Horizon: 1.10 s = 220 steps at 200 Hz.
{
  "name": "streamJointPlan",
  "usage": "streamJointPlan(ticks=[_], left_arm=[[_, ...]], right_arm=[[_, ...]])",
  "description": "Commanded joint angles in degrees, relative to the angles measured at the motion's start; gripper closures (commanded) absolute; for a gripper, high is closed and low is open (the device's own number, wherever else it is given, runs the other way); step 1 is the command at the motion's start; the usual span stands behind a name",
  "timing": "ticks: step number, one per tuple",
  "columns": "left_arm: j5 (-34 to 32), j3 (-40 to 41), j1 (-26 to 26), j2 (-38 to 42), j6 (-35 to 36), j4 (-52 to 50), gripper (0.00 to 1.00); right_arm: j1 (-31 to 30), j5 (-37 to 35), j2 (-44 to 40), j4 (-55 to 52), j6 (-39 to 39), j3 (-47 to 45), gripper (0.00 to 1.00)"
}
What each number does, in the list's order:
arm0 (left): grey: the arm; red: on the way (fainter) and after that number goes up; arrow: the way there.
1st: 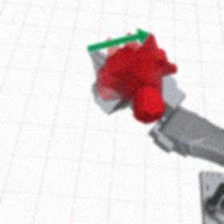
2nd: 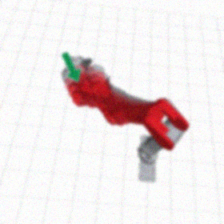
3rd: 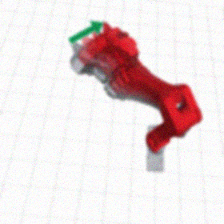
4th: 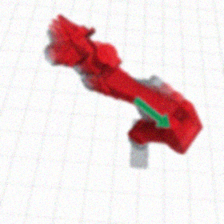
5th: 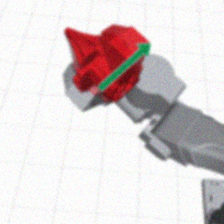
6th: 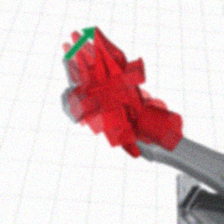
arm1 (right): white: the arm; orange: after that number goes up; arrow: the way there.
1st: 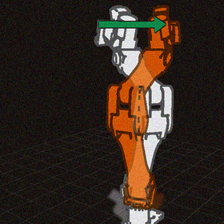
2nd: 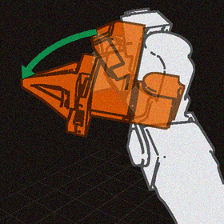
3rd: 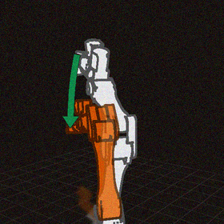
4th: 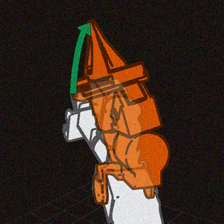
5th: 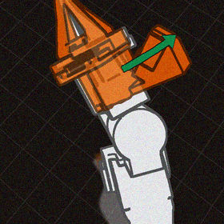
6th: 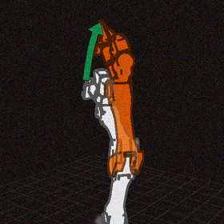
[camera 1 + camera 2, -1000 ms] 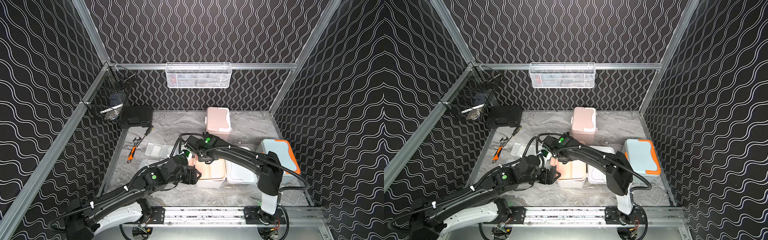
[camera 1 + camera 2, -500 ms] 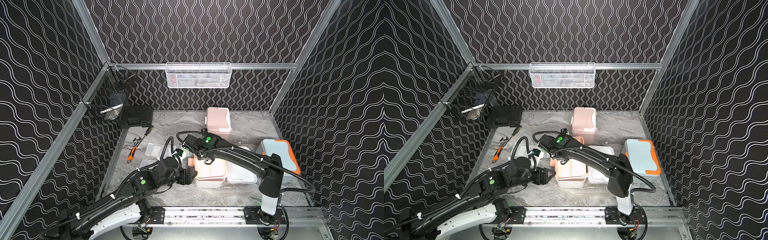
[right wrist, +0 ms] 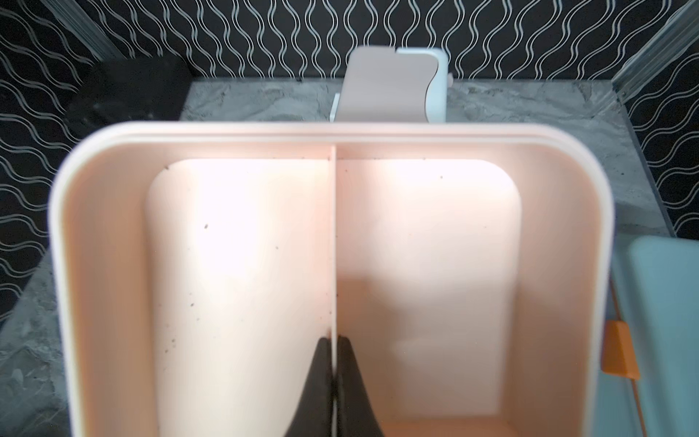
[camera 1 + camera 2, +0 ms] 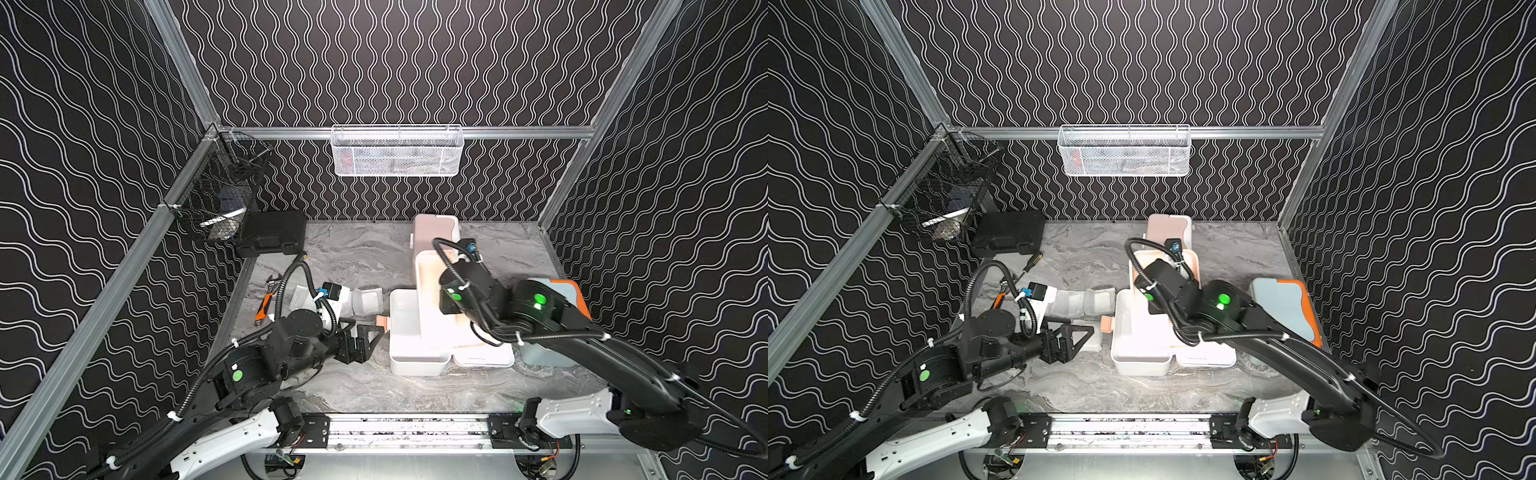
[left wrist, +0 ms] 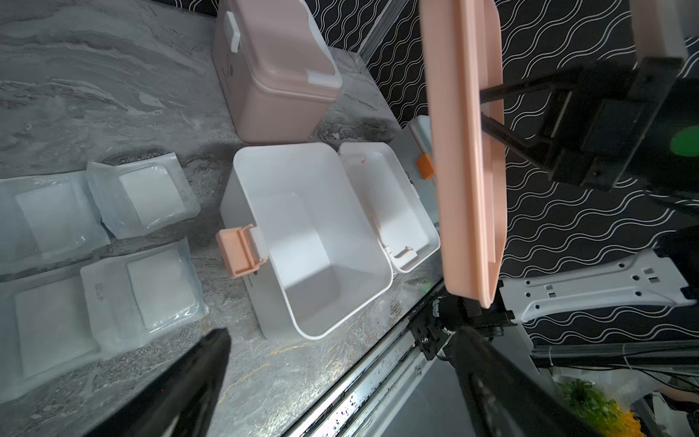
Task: Open first aid kits and take out gauze
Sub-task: Pick up the compartment layer from the first aid kit, then place the compartment layer in the first aid kit.
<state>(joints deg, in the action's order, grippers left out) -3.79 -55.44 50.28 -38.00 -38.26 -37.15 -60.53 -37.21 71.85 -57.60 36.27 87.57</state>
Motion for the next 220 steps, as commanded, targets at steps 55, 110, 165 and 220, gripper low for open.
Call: streamJointPlan(ticks=[55,110,165,220], left_arm=[[-3.37,-7.78,-0.02,0.75,8.08,-3.42,0.01],[-1.32,-7.56,-0.01,-4.64,8.56,0.11,0.01],[-1.66,-6.18,-0.01,-11.57,6.29,0.13,0.01],[2.95,-1.78,-4.05,-16.01,5.00,1.66,0.01]], right_arm=[[0.06,-11.43,-21.20,6.67,-5.03,-10.46,1.00],[0.05,-14.07,-25.51,6.39,-4.65,-13.21,1.00],[0.06,-10.84,-20.50,7.08,-5.49,-12.79,1.00],[0.49,-2.84,-10.49,7.79,-4.34,-10.82,1.00]])
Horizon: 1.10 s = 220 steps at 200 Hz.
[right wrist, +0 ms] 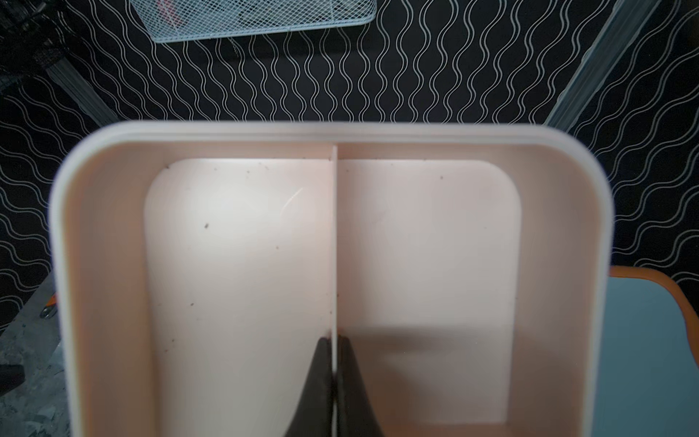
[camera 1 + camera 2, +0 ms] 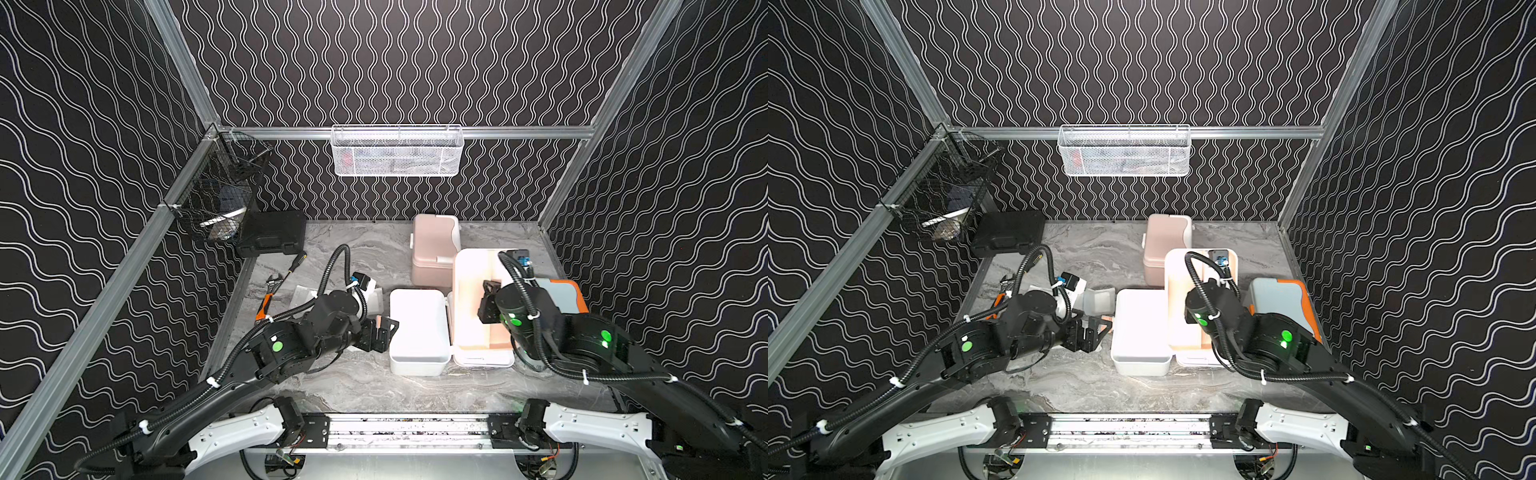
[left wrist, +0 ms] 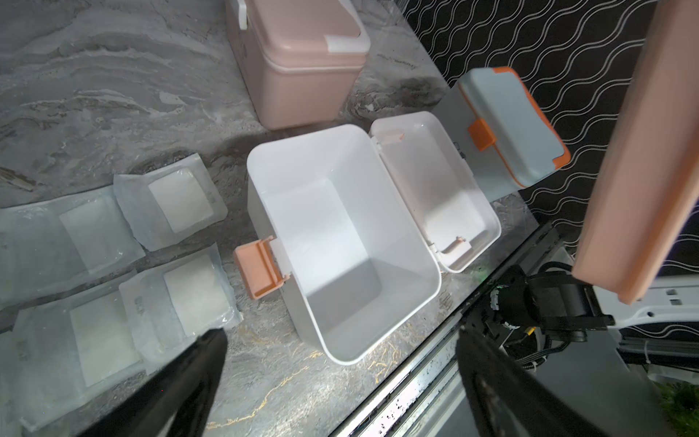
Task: Open first aid kits and take out gauze
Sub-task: Place the compartment layer in the first aid kit.
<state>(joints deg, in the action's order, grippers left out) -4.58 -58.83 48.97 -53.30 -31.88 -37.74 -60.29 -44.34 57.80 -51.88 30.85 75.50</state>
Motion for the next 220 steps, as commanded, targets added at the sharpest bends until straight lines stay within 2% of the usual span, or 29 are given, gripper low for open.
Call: streamJointPlan(ticks=[1,54,88,121,160,220], left_arm=[[4.07,1.70,-3.00,-0.69,-1.41,2.33,0.01],[24.75,10.05,-21.92,1.87,-4.26,6.45,0.01],[34.02,15.59,-29.56,3.68,-7.67,11.59,0.01],[37.07,19.18,-31.44,4.43,-11.21,15.82,0.01],[35.49,20.89,-31.54,7.09,-12.10,15.79,0.01],[32.50,19.53,-31.65,8.93,-9.78,11.90,0.01]], right_arm=[[0.26,4.45,3.73,2.05,1.11,1.28,1.00],[1.01,12.79,14.65,2.13,3.00,4.21,1.00],[2.62,18.72,21.91,-0.14,4.97,7.81,1.00],[5.19,22.03,26.63,-1.46,7.27,9.46,1.00],[10.10,28.06,29.33,0.44,10.34,8.64,1.00],[10.81,28.30,37.49,-4.10,15.36,12.62,1.00]])
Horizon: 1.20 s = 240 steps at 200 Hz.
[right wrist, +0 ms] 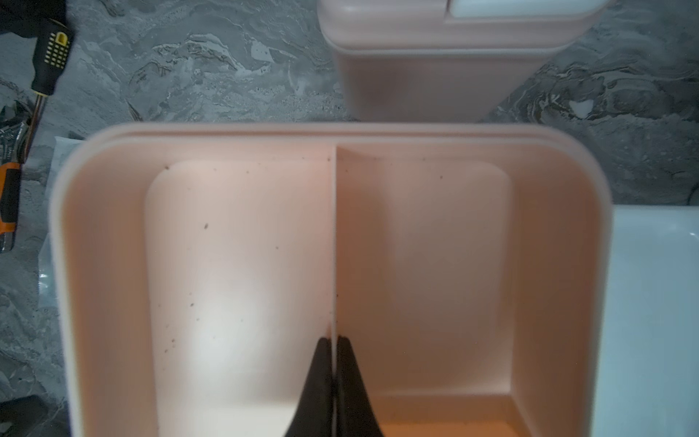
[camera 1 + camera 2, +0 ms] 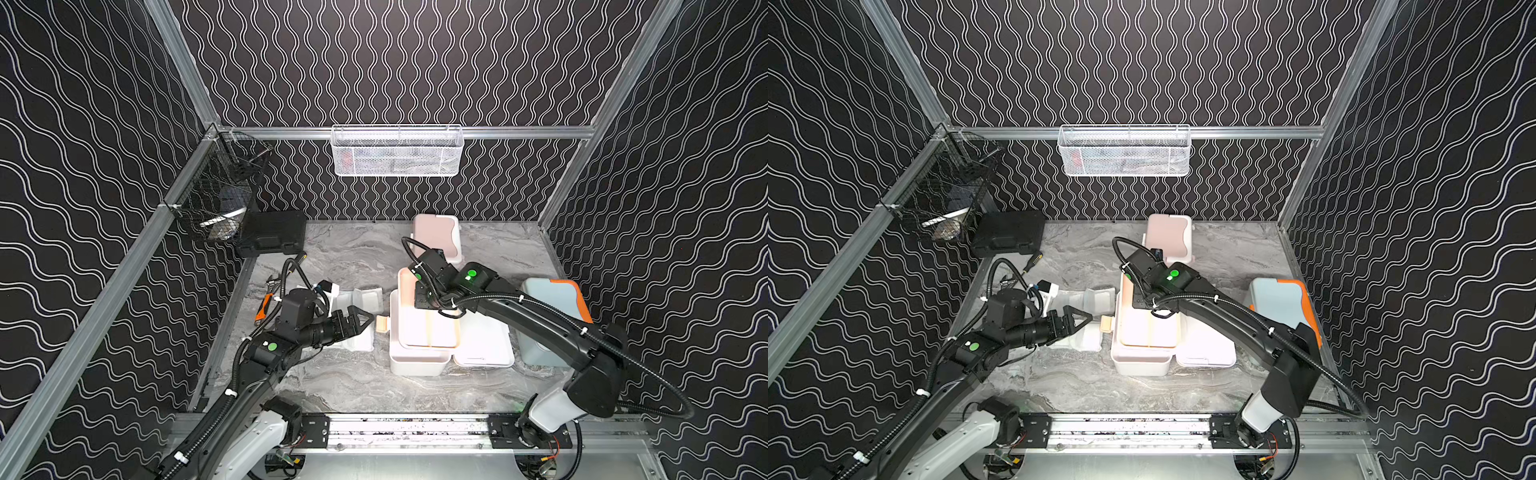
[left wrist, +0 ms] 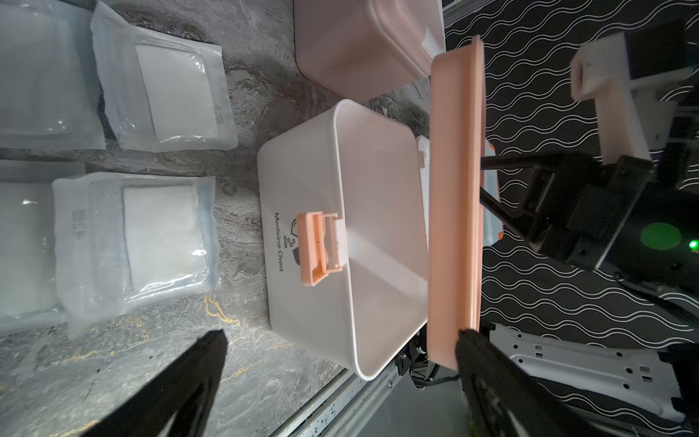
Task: Open first aid kits and take out gauze
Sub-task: Place the compartment layer in the first aid kit.
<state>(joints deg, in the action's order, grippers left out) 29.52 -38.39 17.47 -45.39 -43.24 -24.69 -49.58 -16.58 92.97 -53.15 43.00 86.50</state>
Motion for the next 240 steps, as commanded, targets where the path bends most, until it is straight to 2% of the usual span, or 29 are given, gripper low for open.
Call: streamJointPlan(ticks=[1,41,100,240], left_arm=[[-1.62,-0.94,-0.16,1.10,1.59,-1.20,0.01],[-2.51,-0.14,-0.14,3.77,0.80,-1.81,0.01],[-2.54,-0.22,-0.08,3.49,1.50,-2.43,0.01],[-1.66,1.17,-0.14,2.54,0.38,0.12,0.01]], right_arm=[[0.10,0.56,2.49,-2.88,3.26,1.64,1.00],[1.65,2.84,5.57,-1.99,3.45,1.91,1.00],[2.12,4.70,8.08,-2.59,3.07,2.58,1.00],[-0.69,2.82,8.45,-9.38,1.21,4.59,1.00]])
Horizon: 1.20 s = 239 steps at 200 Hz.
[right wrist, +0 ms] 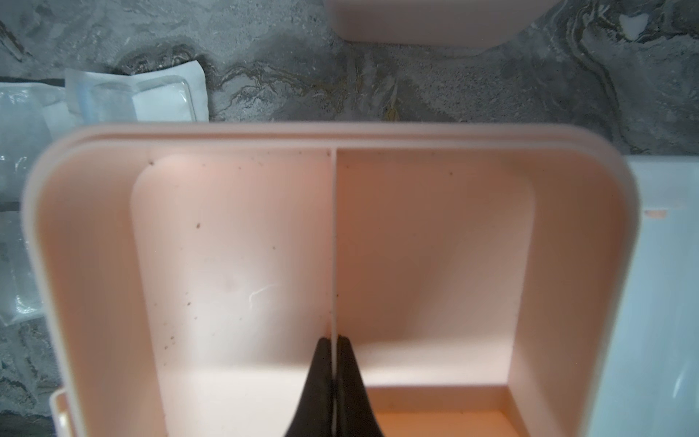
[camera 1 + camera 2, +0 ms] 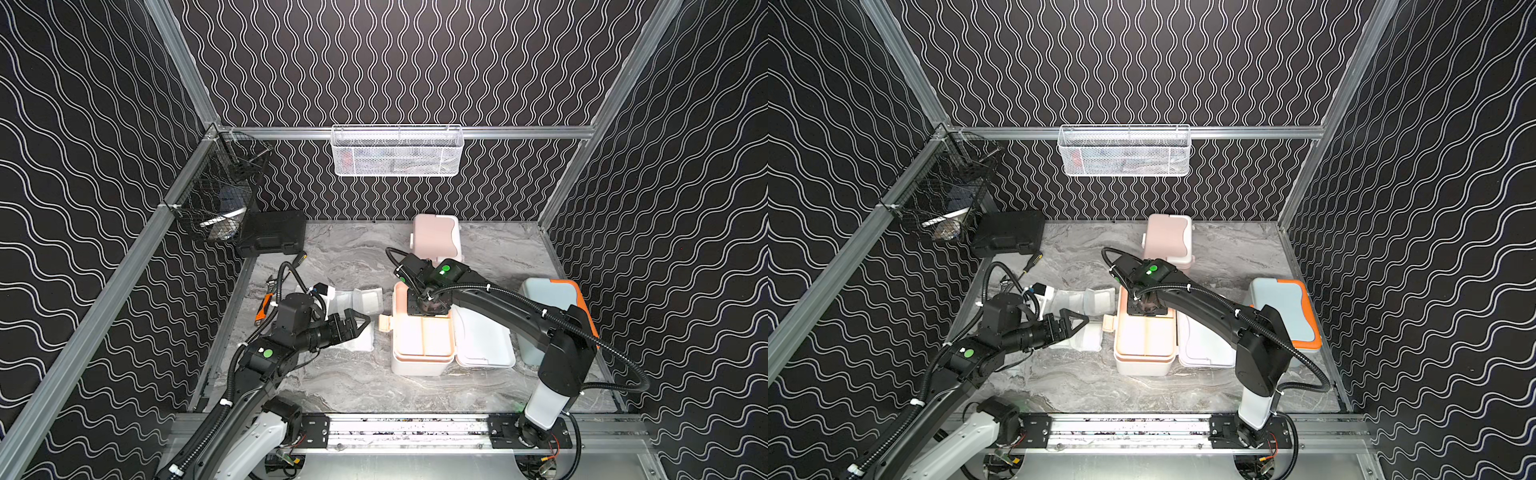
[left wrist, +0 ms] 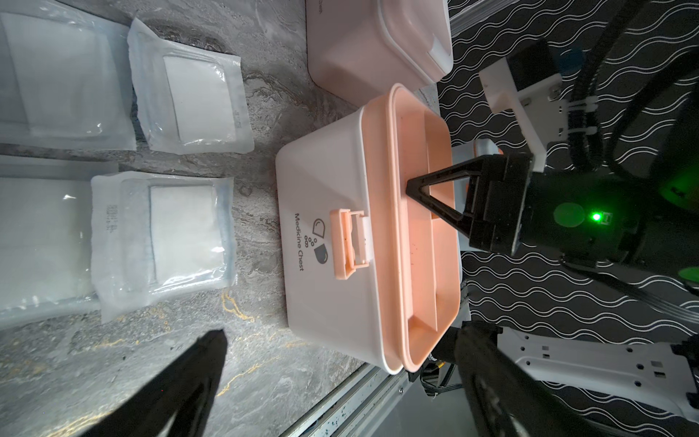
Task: Open first aid kits and take out gauze
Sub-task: Place the compartment layer in the first aid kit.
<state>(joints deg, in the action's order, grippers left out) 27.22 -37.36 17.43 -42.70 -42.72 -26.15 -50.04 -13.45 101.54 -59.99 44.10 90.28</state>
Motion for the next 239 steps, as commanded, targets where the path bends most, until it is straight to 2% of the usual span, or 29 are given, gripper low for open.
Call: streamJointPlan(ticks=[1,188,206,231,239], left_arm=[[0.64,0.12,-0.10,-0.13,-0.16,1.61,0.01],[0.71,-0.33,-0.09,-1.34,0.49,2.31,0.01],[0.55,-1.47,0.05,-1.36,1.48,1.31,0.01],[0.47,-3.34,0.46,-1.60,2.23,0.25,0.01],[0.10,-4.09,0.90,-1.77,2.29,-0.10,0.01]], right_arm=[[-0.28,-0.28,-0.07,-2.56,0.11,0.84,1.00],[-1.37,0.77,4.11,1.30,2.74,-3.23,1.00],[-1.37,-1.22,2.12,0.58,2.23,-2.63,0.74],[-1.37,-3.50,-1.43,-0.22,0.54,-1.11,0.58],[-1.37,-4.39,-2.87,-0.38,-0.03,-0.89,0.47]])
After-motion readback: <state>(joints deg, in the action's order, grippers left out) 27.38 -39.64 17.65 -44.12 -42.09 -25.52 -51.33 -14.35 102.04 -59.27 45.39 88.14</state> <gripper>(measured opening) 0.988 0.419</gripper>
